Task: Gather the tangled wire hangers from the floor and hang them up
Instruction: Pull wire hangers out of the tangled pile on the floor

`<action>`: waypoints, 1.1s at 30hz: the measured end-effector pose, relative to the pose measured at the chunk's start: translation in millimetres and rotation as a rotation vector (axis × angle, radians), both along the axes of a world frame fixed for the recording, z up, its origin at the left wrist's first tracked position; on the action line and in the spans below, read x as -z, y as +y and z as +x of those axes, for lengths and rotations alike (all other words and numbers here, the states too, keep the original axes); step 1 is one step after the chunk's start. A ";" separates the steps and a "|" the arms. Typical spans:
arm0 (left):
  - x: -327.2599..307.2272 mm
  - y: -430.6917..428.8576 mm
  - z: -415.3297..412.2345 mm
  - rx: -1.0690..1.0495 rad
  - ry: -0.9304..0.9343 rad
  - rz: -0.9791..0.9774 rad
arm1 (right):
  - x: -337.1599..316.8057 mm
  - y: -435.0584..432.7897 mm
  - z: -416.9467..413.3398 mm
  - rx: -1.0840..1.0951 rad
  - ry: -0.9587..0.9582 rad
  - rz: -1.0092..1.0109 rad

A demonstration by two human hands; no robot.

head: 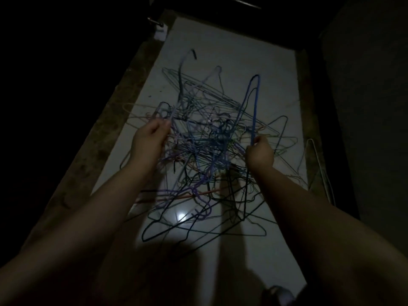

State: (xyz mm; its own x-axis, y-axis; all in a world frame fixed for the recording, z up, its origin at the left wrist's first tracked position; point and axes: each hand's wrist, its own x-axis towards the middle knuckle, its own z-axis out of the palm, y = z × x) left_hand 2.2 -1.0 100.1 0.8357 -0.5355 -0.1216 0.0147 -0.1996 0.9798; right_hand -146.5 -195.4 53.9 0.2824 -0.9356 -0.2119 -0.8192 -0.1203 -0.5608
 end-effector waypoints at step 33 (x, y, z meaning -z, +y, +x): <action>75.4 8.1 -54.6 -0.082 0.318 0.052 | 113.4 45.9 -14.8 -0.309 -0.021 0.485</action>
State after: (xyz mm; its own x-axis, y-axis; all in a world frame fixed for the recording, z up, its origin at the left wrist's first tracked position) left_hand -52.4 7.0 24.8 0.7915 -0.4541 -0.4091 0.3368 -0.2346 0.9119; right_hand -161.3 -149.6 -59.4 0.5361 -0.6060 -0.5876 -0.7750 -0.0773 -0.6273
